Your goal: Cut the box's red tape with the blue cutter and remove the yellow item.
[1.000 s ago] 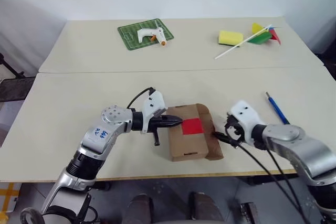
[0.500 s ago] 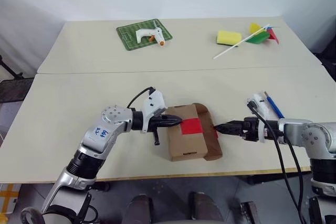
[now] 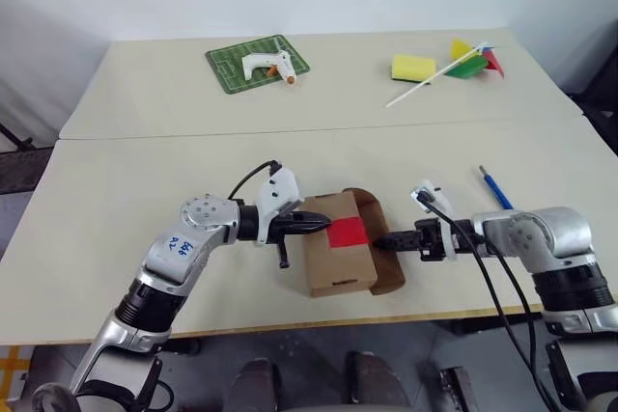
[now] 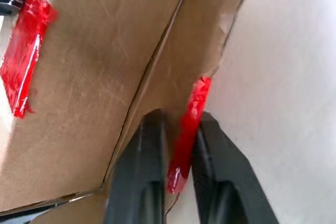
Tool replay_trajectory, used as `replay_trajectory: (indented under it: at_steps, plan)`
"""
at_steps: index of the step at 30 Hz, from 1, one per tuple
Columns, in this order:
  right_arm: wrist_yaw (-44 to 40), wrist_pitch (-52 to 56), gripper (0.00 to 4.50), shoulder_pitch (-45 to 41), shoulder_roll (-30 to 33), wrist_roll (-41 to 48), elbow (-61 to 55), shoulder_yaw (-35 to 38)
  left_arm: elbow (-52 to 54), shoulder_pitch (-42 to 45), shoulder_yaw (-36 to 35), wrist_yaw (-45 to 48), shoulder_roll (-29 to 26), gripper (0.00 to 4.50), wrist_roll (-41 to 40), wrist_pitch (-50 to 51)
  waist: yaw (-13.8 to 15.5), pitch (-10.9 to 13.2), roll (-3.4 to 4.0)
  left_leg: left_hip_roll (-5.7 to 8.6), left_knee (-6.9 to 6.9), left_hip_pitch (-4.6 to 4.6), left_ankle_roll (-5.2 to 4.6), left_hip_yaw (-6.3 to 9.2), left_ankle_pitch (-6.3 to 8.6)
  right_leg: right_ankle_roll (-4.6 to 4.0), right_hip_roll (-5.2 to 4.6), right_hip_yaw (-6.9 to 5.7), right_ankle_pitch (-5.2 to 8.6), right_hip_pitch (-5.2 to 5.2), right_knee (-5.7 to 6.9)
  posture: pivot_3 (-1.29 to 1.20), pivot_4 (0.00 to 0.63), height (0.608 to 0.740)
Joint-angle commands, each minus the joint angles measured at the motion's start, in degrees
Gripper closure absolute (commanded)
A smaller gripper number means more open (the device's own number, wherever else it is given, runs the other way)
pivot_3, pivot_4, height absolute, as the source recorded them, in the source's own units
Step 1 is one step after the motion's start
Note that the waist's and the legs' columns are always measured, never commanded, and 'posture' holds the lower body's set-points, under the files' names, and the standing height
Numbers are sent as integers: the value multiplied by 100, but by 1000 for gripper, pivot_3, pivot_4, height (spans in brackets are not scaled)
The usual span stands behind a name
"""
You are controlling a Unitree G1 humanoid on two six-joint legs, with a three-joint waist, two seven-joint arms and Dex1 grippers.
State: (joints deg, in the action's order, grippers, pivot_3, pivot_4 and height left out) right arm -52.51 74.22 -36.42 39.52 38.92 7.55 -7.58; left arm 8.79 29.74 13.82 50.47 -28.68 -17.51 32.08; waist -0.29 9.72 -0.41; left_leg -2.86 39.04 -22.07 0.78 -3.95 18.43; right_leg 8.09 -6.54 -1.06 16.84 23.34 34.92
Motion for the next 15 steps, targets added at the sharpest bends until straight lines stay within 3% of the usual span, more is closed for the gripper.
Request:
replay_trajectory:
  at_steps: [1,5,9,15]
  plan:
    - [-197,215,3643,-208,-214,-30,272,-321,-164,-185,73,-39,-147,4500,189,139,-14,0,0,-2,0,2,1,0,0,-1,1,1,1,0,4,0,150,740]
    - [-279,338,3643,-370,-332,-88,416,-446,-204,-195,60,-37,-160,4500,206,83,-13,0,0,-3,0,3,4,0,-2,-7,2,0,4,3,14,0,150,740]
    - [-9,406,4479,-442,-485,-236,659,-304,-239,-205,47,-25,-164,4500,212,20,-28,-7,-10,-3,0,3,5,-2,-2,-7,0,1,4,3,12,0,150,740]
    - [181,974,4479,-692,-246,-95,432,205,-466,-186,92,79,-60,4500,197,-275,4,-13,-21,-4,0,3,10,0,-5,-12,-4,-1,3,3,16,0,150,740]
